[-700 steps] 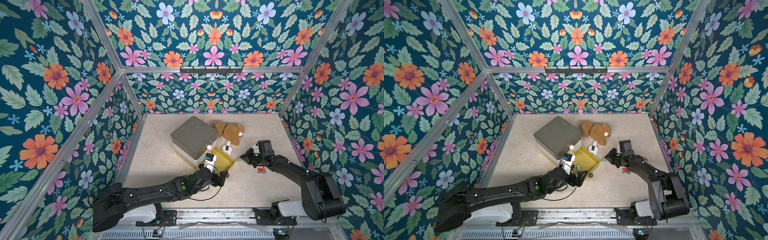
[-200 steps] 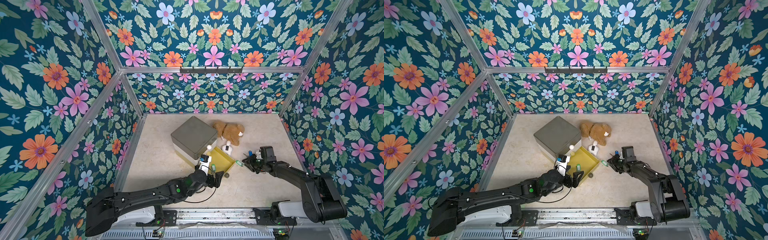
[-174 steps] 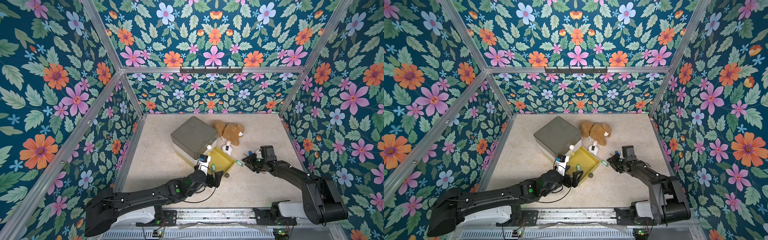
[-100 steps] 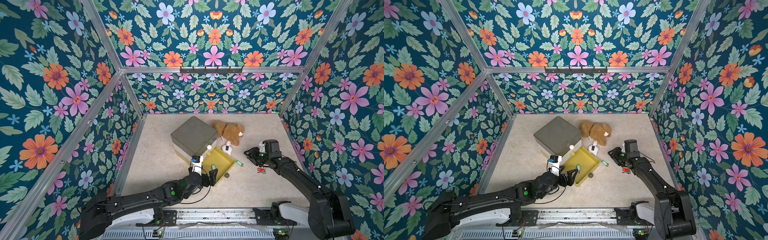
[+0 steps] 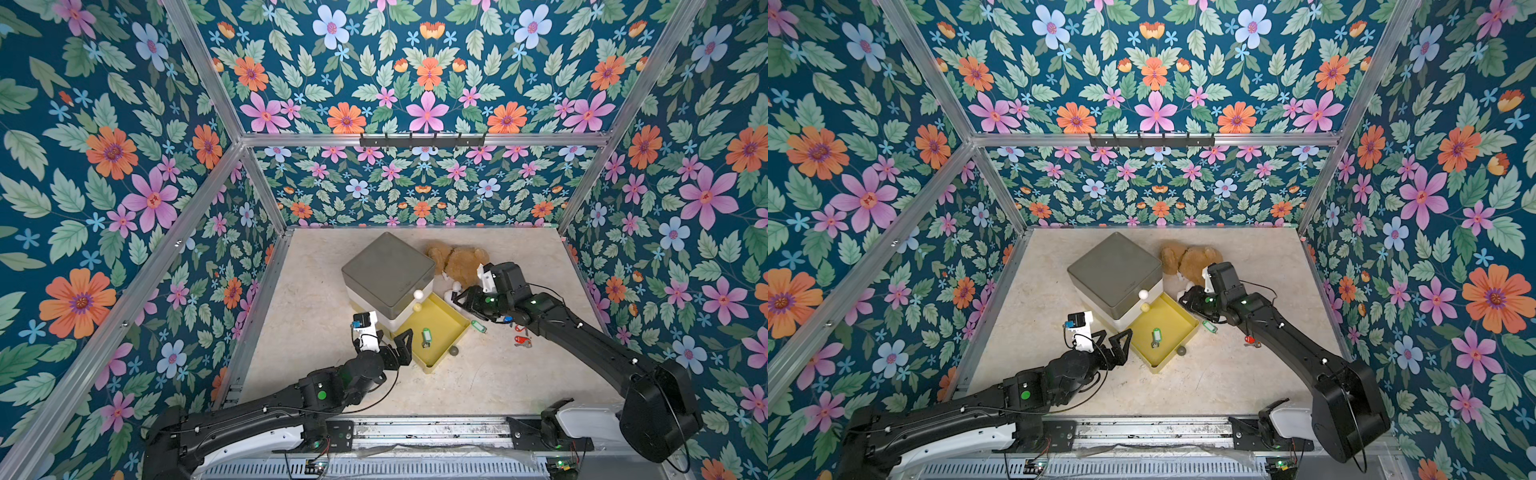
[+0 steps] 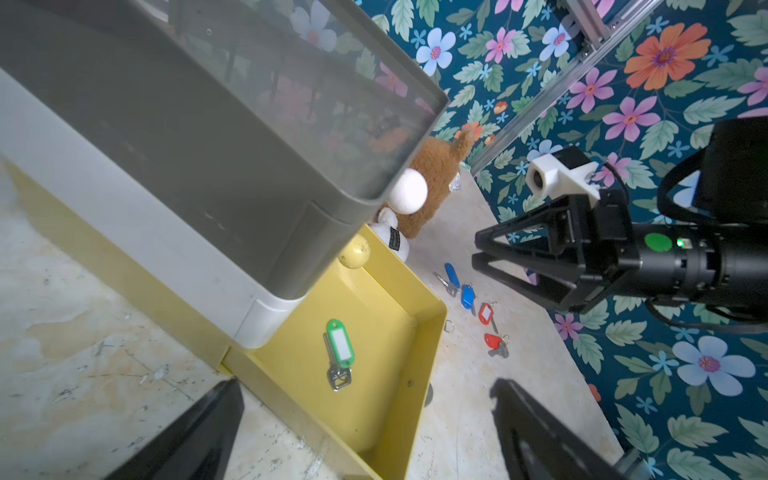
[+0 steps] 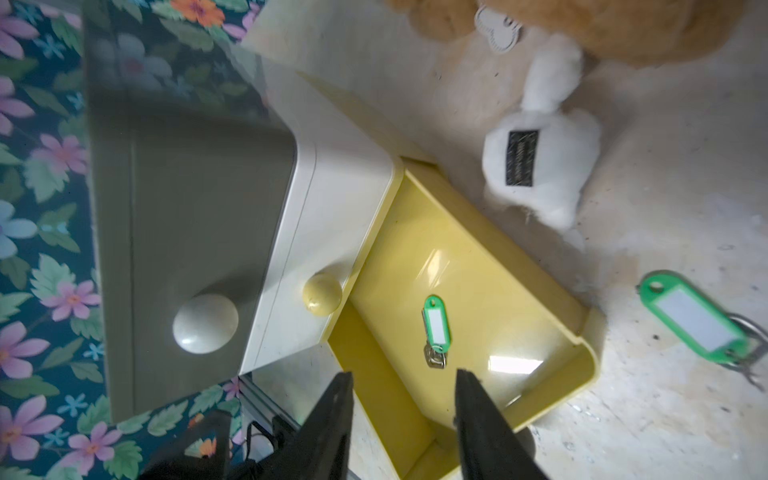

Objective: Take the keys out of the drawer
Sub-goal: Pick up the key from the drawer.

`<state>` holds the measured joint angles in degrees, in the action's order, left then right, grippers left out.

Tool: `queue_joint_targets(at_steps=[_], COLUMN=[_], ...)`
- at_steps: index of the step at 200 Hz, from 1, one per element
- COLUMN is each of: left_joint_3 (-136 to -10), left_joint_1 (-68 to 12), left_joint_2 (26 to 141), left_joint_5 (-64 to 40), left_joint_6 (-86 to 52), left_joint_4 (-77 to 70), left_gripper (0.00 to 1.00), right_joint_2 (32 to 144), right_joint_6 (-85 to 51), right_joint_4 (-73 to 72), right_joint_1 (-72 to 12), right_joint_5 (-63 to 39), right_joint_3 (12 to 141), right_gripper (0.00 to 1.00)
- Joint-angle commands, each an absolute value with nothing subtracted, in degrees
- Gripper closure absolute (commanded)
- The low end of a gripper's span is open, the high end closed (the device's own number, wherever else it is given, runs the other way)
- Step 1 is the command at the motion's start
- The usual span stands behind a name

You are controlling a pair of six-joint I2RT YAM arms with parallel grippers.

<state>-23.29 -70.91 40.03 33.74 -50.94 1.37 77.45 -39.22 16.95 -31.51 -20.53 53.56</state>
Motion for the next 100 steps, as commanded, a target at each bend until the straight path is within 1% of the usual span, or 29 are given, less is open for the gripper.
queue_joint_targets(at_steps=[1, 34, 70, 78, 100], left_joint_3=[-21.58, -19.34, -19.98, -20.04, -20.1], left_joint_1=[-70.93, -70.93, -70.93, -70.93, -70.93], left_joint_2=[36.59, 32.64, 33.44, 33.64, 33.67], left_joint_5=[36.96, 37.52, 37.49, 37.27, 36.98], left_joint_6=[-53.69, -54.58, -55.1, -55.15, -55.54], left_joint_4=[5.39, 5.77, 7.38, 7.54, 8.01], left_gripper=[0.01, 0.01, 0.01, 0.01, 0.01], right_joint_2=[81.57, 88.45, 94.39, 97.44, 99.87], right_joint_6=[-36.3, -34.09, -32.15, -31.67, -30.3], right_joint_4=[19.85, 22.05, 22.72, 23.1, 23.64], right_joint_1=[-34.71, -39.22, -42.89, -43.51, -44.97], right_joint_5=[-20.04, -19.51, -19.42, -19.43, -19.27], right_joint_3=[55.75, 58.8, 61.53, 62.15, 63.27], right_gripper=[0.55, 0.55, 0.55, 0.55, 0.56])
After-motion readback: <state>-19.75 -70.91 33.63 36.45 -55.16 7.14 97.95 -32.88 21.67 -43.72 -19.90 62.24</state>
